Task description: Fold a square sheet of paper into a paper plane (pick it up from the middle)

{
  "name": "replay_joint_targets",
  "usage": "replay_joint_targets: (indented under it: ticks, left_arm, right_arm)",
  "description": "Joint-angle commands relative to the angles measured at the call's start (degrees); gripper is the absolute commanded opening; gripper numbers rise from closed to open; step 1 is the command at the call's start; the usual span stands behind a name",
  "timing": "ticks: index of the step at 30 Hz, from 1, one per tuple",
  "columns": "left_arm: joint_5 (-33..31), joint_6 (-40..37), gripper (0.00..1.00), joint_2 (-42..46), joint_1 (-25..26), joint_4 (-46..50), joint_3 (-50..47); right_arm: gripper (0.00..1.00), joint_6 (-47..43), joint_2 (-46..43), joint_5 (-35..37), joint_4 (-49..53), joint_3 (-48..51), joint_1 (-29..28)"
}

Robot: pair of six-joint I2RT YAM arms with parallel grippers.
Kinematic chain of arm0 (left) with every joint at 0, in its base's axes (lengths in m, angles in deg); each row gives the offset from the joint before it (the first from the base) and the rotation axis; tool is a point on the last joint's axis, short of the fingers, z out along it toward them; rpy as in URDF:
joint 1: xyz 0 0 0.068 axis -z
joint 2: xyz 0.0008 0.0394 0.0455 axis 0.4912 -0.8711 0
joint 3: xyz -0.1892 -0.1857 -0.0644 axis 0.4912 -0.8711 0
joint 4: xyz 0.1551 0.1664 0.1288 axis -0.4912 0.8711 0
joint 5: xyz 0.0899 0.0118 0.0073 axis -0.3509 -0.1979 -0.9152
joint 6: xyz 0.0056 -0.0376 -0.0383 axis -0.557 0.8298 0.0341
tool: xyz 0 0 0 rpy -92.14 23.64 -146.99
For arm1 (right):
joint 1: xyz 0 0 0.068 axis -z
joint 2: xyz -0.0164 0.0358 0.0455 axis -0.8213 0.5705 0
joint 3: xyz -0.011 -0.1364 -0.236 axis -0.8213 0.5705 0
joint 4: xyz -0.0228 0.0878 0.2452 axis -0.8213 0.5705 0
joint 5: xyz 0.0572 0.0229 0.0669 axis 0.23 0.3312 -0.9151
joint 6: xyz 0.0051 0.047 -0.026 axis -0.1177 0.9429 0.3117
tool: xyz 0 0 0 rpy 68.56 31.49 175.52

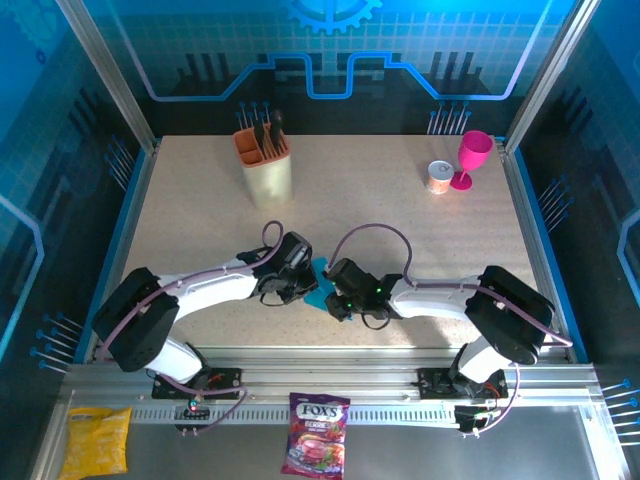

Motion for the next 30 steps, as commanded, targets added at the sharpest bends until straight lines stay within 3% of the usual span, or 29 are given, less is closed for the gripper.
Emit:
replay_joint_targets:
  ticks: [1,8,17,25,30]
  left_arm:
    - [-3.1,1.0,0.00,1.9,0.7,3.8,0.5]
    - [-4.4,0.9,0.00,2.3,1.5,4.7,0.6]
    - [-5.1,0.6,0.00,1.4,2.3,5.3,1.5]
    - [-5.1,0.4,0.00,0.8,2.5,5.0,1.7]
    - [-5.2,0.6,0.00,0.8,2.7,4.9,1.9]
  right_arm:
    - [0.24,1.7,-0.2,2.2,2.4,-0.9,-1.1]
    - [0.25,2.1,-1.3,2.6,3.1,-0.9,-1.6]
    - [0.36,1.8,-2.9,3.1,3.9,-1.2,-1.8]
    - [0.26,1.8,-2.7,2.7,3.6,-0.9,-1.9]
    - [0.13,1.9,-1.1,2.4,2.7,-0.4,-1.9]
